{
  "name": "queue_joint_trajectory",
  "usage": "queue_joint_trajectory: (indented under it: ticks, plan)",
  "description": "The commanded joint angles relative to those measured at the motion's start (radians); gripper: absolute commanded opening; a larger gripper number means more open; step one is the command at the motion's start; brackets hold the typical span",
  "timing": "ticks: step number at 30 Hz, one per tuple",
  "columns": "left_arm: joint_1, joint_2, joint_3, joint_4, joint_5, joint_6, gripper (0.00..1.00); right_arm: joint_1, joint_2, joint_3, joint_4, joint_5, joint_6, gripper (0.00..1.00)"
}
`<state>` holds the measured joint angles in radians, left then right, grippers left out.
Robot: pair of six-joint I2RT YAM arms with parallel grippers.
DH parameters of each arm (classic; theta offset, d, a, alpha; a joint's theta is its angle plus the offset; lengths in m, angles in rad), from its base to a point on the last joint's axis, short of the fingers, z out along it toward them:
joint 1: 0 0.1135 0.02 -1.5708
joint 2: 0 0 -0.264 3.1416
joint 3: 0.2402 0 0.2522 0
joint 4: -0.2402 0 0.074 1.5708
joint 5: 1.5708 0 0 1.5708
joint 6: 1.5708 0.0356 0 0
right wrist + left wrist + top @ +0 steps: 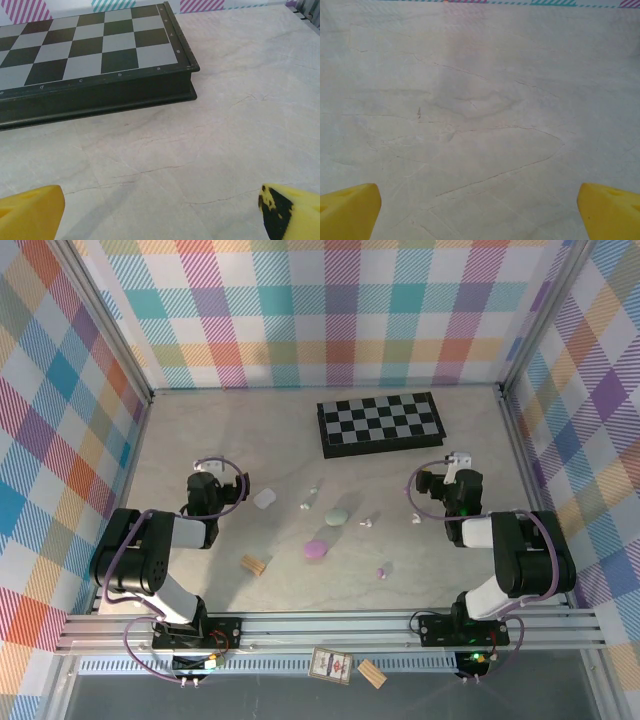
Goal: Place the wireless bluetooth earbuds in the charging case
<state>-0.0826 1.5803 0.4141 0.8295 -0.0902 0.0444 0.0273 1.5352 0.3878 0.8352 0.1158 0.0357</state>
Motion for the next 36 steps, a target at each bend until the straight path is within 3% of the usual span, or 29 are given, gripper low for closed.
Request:
queue_joint_trajectory:
  ticks: [1, 26, 30, 36]
  plan:
    - [0.01, 0.0, 0.008, 0.011, 0.009, -0.004, 1.0, 0.005, 0.002, 0.012, 0.018, -0.022, -0.013, 0.99]
    - [0.001, -0.025, -0.004, 0.014, 0.008, 0.01, 1.0, 0.004, -0.016, 0.006, 0.014, -0.066, -0.031, 0.99]
    - [-0.039, -0.123, 0.012, -0.097, -0.017, 0.051, 1.0, 0.006, -0.118, 0.016, -0.097, -0.108, -0.044, 0.99]
    - [-0.142, -0.303, 0.12, -0.412, -0.048, 0.154, 1.0, 0.04, -0.339, 0.06, -0.367, -0.221, -0.125, 0.99]
